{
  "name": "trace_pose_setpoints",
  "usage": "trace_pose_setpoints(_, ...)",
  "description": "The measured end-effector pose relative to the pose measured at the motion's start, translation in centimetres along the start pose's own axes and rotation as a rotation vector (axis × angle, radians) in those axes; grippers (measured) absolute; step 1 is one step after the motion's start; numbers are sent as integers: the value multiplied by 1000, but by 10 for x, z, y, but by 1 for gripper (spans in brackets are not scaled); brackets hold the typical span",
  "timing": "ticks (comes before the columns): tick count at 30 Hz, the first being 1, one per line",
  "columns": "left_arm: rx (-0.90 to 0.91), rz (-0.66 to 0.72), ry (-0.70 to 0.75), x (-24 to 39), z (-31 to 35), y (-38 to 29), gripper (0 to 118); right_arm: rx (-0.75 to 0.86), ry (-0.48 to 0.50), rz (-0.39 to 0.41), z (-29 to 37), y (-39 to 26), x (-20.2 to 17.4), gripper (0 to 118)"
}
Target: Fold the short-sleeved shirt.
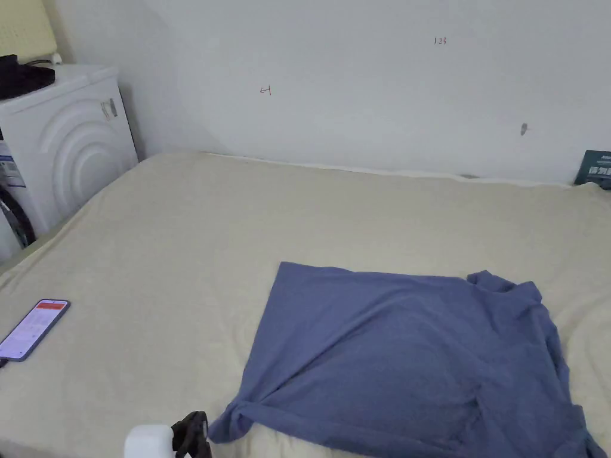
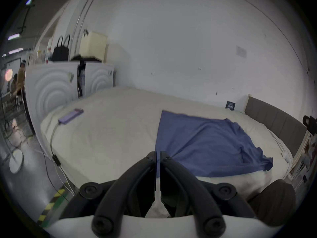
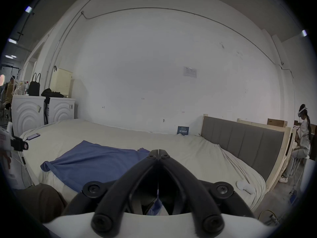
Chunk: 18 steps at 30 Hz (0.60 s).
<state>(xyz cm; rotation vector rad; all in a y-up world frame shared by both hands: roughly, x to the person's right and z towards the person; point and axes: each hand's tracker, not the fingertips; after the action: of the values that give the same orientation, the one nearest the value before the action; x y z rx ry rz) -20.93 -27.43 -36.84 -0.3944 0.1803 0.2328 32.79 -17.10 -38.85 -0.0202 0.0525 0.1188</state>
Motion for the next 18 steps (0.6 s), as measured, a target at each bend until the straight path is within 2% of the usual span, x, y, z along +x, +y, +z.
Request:
trace_pose_setpoints(1,-47,2,-2,-5,-15,-5,43,-12,1,-3,0,-2,2,0)
trace_pose_setpoints(2,-110,-31,21,-10,-31,-9,104,-24,1,-3,-1,-4,3,0)
trace_pose_setpoints(3,-153,-47,56,-12,-43,-15,118,-35,3,-2,-1,-6,4,0)
trace_pose_setpoints(4,-41,20,44,-14,-47,-22,118,-45,5,6,-1,-3,2,0)
trace_pose_setpoints(5,-108,-29,96,-21,-54,-25,118,-59,6,20,-2,-4,2,0)
trace_pose_setpoints(7,-140,-50,55,-23,-73,-30,118,-79,-23,88,-2,-7,3,0)
trace_pose_setpoints(10,-151,-63,22,-28,-92,-36,117,-96,-29,73,-4,-6,8,0)
trace_pose_setpoints(12,-178,-48,13,-30,-106,-43,110,-108,-48,68,-6,-5,10,0)
trace_pose_setpoints(13,-189,-14,-4,-32,-109,-44,101,-113,-55,70,-6,-6,11,0)
trace_pose_setpoints(15,-154,48,-23,-33,-106,-45,48,-121,-76,93,-4,-10,12,0)
trace_pose_setpoints(16,-166,71,-38,-31,-106,-45,30,-130,-77,100,-6,-10,12,0)
trace_pose_setpoints(18,-168,30,-37,-28,-103,-47,24,-149,-73,95,-7,-13,13,0)
